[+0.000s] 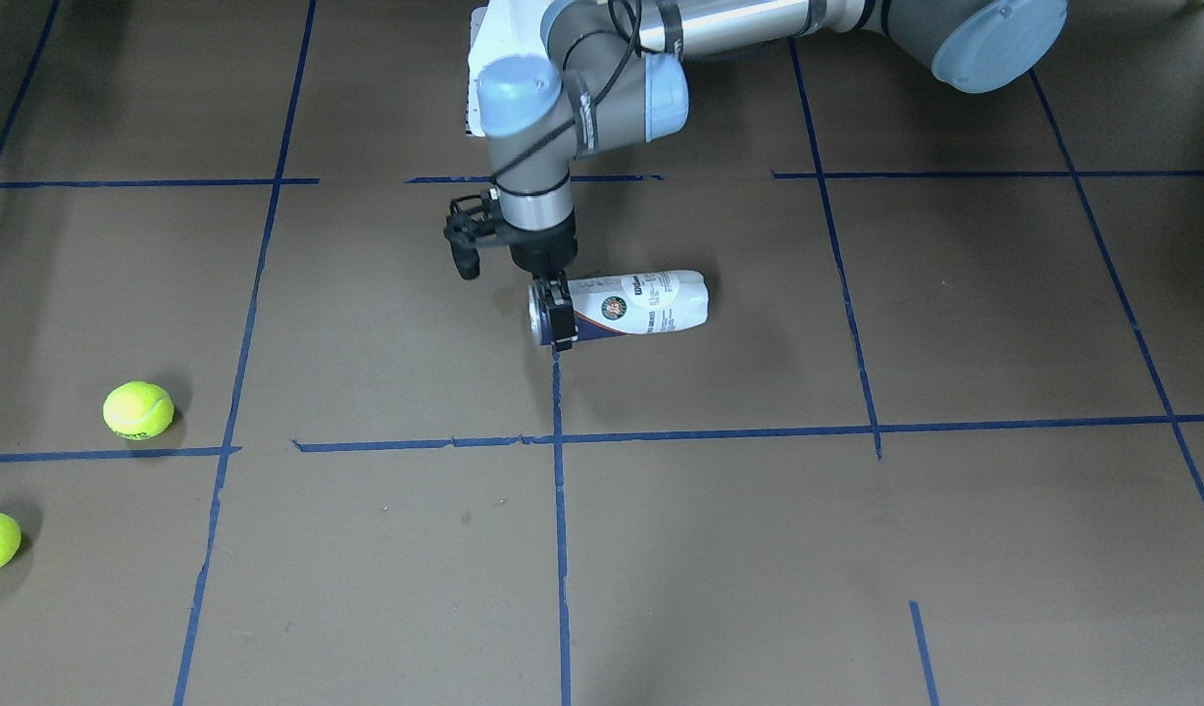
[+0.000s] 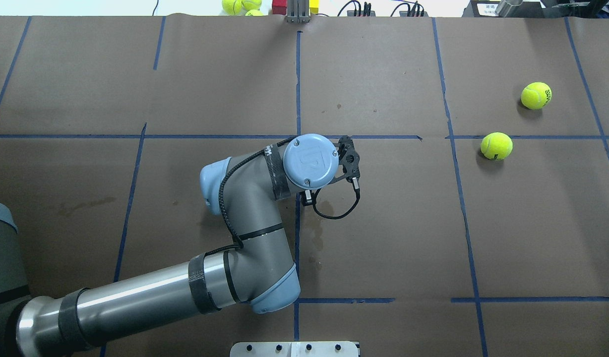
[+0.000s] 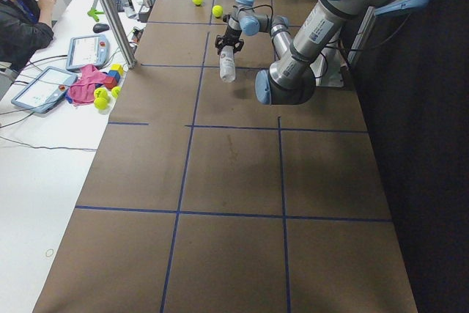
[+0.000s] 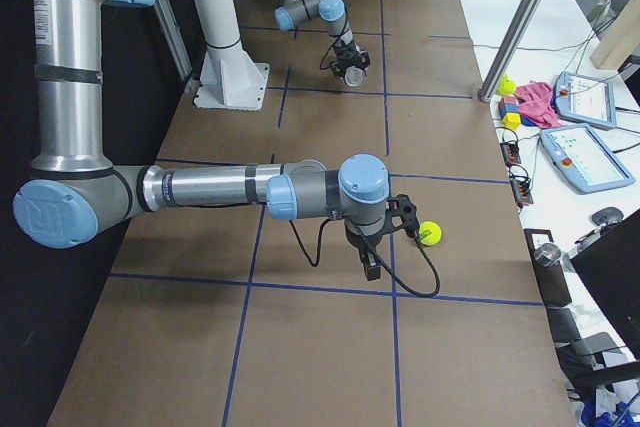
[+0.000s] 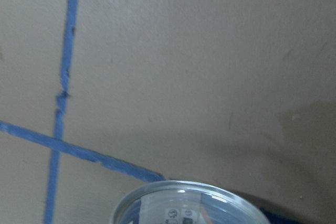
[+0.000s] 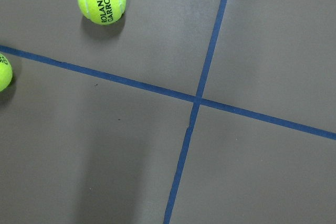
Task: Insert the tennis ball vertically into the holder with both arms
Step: 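Lift the upright can with the left gripper and move it farther out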
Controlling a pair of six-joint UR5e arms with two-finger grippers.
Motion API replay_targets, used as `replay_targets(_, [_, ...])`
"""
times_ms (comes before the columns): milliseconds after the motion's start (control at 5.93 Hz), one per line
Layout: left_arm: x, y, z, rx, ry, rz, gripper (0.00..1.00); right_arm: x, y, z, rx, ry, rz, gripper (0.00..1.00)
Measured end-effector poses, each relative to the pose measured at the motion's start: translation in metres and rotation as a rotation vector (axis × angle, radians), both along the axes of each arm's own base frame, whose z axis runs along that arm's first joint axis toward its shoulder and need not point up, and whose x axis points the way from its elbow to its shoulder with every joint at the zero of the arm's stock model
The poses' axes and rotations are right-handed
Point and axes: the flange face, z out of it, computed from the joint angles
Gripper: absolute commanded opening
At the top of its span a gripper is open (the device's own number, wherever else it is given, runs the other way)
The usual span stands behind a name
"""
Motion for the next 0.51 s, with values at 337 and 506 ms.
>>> replay_targets(337, [-0.056, -0.011, -0.051, 0.059, 0.294, -0.089, 0.68, 0.000, 0.000, 0.000, 0.000, 0.000, 0.000, 1.00])
replay_targets(506, [-0.074, -0.014, -0.052, 0.078, 0.480, -0.129, 0.68, 0.000, 0.000, 0.000, 0.000, 0.000, 0.000, 1.00])
